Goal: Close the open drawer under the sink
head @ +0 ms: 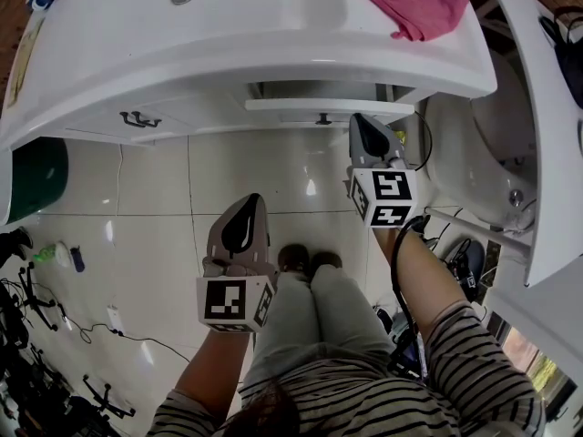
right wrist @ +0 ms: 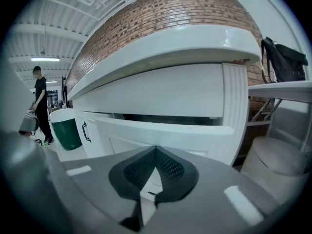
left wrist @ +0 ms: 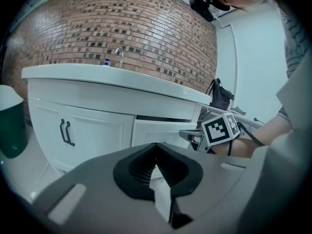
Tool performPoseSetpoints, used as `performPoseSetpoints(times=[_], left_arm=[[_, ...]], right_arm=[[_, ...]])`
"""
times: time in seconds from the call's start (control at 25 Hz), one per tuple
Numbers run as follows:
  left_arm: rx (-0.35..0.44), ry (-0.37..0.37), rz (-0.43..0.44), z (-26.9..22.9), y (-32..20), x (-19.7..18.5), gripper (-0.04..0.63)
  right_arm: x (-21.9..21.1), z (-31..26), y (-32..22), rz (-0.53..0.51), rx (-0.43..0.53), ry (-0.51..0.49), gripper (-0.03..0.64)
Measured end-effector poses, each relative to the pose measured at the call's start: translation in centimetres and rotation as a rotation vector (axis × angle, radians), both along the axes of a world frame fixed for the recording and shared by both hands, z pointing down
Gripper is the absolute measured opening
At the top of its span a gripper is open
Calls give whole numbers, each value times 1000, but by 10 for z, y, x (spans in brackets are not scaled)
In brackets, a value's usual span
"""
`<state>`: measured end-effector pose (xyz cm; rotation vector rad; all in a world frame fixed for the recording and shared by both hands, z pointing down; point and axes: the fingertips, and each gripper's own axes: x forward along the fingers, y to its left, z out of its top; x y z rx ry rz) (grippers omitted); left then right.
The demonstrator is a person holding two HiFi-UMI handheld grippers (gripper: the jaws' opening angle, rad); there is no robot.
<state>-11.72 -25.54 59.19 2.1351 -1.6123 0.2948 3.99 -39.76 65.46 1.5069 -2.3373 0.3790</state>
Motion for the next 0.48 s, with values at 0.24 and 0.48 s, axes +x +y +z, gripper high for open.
performPoseSetpoints(times=[0.24, 0.48], left_arm=[[1, -8, -20, -5, -1, -7, 17], [-2, -14, -45, -5, -1, -17, 17]], right_arm=[[-1, 0, -13, 15, 6, -3, -3], [-1, -1, -25, 24, 16, 0, -3]])
